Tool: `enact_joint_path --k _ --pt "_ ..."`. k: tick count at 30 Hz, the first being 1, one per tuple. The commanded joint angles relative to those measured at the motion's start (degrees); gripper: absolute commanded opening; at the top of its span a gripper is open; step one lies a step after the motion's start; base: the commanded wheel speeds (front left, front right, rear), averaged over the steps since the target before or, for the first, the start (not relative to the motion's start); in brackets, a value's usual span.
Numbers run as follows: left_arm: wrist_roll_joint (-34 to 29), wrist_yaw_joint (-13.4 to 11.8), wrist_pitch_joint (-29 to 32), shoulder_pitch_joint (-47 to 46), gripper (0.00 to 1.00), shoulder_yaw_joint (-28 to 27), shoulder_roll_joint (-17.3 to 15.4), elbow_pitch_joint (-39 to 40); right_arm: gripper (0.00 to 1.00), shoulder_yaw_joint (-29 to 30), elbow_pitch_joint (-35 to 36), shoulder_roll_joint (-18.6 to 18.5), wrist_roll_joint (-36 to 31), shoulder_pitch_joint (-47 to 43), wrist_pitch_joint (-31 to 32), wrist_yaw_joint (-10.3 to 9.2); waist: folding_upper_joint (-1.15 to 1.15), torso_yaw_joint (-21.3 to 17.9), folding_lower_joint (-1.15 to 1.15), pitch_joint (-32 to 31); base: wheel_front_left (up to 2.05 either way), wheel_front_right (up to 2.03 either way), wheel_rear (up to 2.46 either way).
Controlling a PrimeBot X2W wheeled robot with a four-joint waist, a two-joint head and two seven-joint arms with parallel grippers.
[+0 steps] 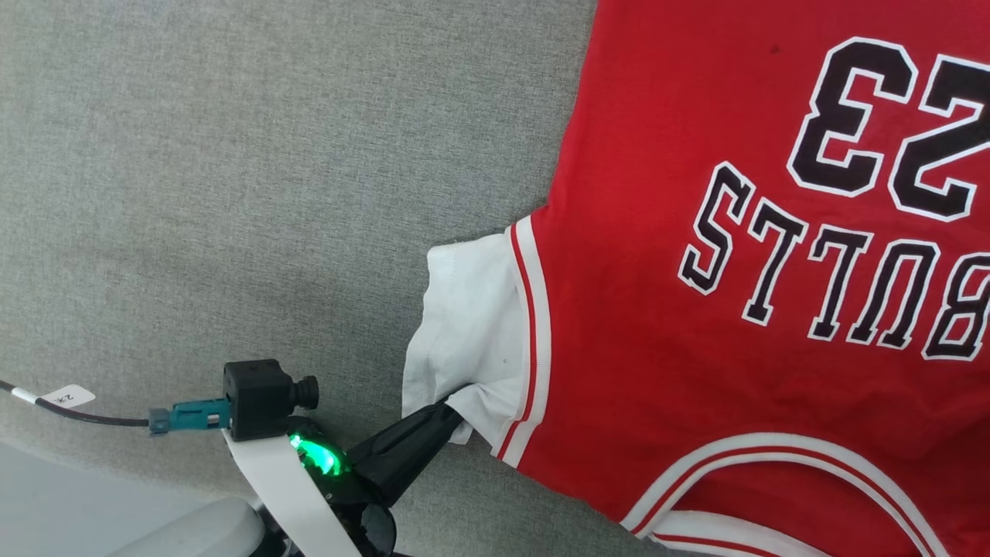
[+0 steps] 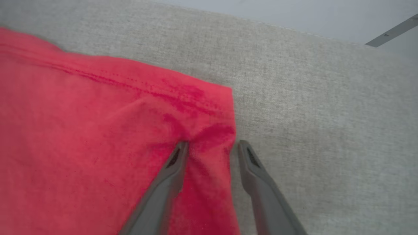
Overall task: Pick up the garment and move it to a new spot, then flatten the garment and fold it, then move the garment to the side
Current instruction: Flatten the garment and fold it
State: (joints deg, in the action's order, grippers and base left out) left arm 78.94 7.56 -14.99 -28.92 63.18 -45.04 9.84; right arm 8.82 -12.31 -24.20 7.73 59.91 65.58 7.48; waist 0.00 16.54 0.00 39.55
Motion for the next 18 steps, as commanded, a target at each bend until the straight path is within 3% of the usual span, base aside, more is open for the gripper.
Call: enact_joint_path --k 1,2,12,18 --pt "-0.02 -0.15 -0.22 -1.19 0.0 -0.26 0.58 -0.97 0.22 -0.12 -1.37 1.57 0.06 -0.88 -0.13 0.02 0.0 -0.15 0.0 -0.24 0.0 0.0 0.0" --pt "0.02 -0.15 -0.22 -1.26 0.0 -0.24 0.62 -1.12 0.0 0.04 -1.62 1.52 0.06 -0.78 -0.47 0.02 0.0 -0.24 0.0 -0.51 0.0 0.0 0.0" --pt "1.24 -0.15 -0.24 2.53 0.0 -2.46 -0.27 -2.88 0.0 -0.36 0.62 -1.33 5.56 -6.26 -6.26 0.0 0.0 -3.26 0.0 -8.94 0.0 0.0 0.0" --pt "2.22 -0.15 -0.24 6.39 0.0 -3.14 -0.61 -4.42 0.0 -0.23 6.89 -8.5 15.08 -20.73 -4.27 0.0 0.0 -5.6 0.0 -16.1 0.0 0.0 0.0"
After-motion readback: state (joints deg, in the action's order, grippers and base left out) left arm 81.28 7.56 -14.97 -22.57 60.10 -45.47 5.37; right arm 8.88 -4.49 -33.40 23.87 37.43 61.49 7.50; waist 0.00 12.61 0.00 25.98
